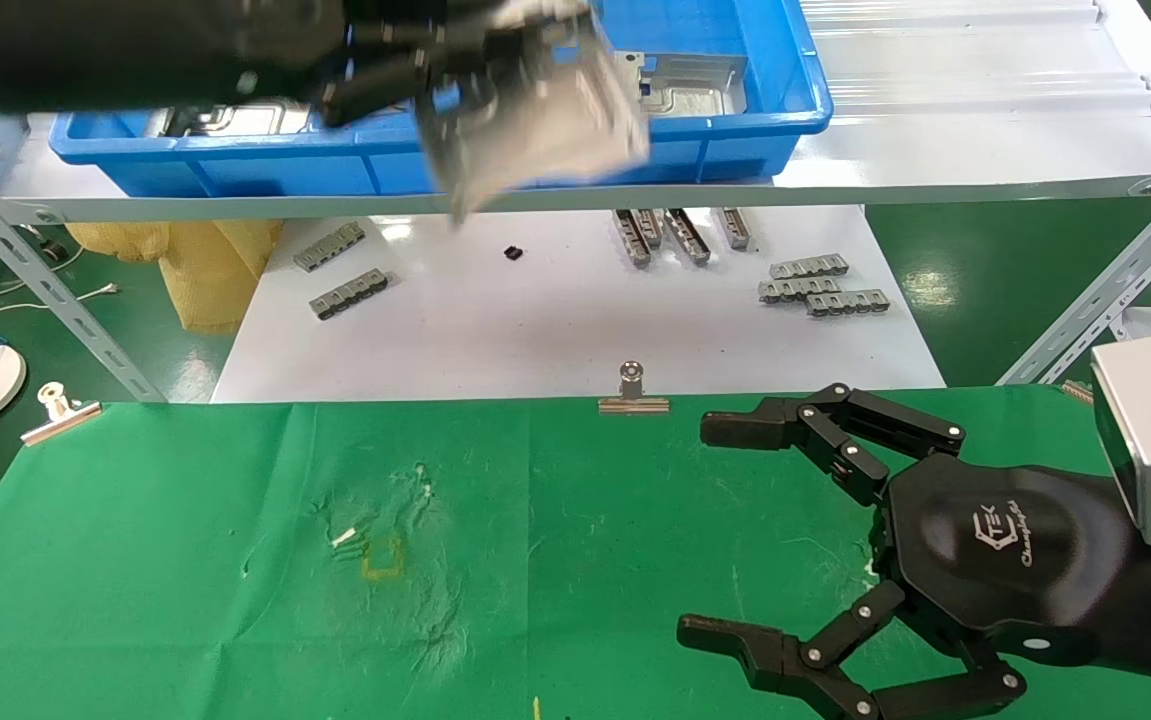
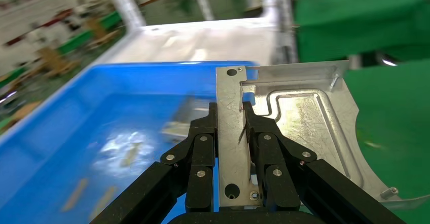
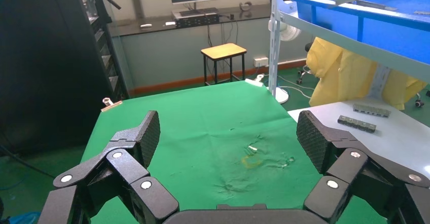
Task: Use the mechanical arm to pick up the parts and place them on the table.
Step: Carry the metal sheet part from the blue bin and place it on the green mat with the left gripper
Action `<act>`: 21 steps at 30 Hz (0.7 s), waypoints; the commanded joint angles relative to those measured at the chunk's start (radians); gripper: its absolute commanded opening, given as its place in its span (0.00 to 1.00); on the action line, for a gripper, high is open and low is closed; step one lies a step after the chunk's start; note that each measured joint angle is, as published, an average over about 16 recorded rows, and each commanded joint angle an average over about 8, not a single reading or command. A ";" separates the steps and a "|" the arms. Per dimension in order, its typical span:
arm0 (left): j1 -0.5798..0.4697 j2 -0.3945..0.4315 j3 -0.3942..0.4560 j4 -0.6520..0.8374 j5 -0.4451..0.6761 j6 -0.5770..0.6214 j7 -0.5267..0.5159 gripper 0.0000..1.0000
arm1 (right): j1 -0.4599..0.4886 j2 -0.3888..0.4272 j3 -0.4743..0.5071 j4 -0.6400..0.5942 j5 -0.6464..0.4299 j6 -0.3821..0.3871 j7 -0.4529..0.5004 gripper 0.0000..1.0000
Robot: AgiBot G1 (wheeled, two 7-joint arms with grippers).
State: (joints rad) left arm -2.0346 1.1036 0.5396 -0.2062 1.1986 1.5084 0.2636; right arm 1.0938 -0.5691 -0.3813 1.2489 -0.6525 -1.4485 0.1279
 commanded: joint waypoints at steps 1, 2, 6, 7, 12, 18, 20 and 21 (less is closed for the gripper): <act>0.002 -0.014 0.002 -0.003 -0.001 0.071 0.033 0.00 | 0.000 0.000 0.000 0.000 0.000 0.000 0.000 1.00; 0.013 -0.020 0.007 -0.015 -0.002 0.080 0.048 0.00 | 0.000 0.000 0.000 0.000 0.000 0.000 0.000 1.00; 0.078 -0.052 0.041 -0.083 -0.014 0.091 0.104 0.00 | 0.000 0.000 0.000 0.000 0.000 0.000 0.000 1.00; 0.095 -0.061 0.051 -0.102 -0.019 0.092 0.115 0.00 | 0.000 0.000 0.000 0.000 0.000 0.000 0.000 1.00; 0.168 -0.106 0.111 -0.174 -0.034 0.087 0.159 0.00 | 0.000 0.000 0.000 0.000 0.000 0.000 0.000 1.00; 0.211 -0.124 0.204 -0.206 0.015 0.079 0.230 0.00 | 0.000 0.000 0.000 0.000 0.000 0.000 0.000 1.00; 0.218 -0.121 0.237 -0.207 0.040 0.079 0.258 0.00 | 0.000 0.000 0.000 0.000 0.000 0.000 0.000 1.00; 0.221 -0.119 0.253 -0.205 0.051 0.079 0.272 0.00 | 0.000 0.000 0.000 0.000 0.000 0.000 0.000 1.00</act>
State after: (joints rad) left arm -1.8156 0.9864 0.7867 -0.4010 1.2380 1.5891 0.5293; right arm 1.0938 -0.5691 -0.3814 1.2489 -0.6524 -1.4484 0.1279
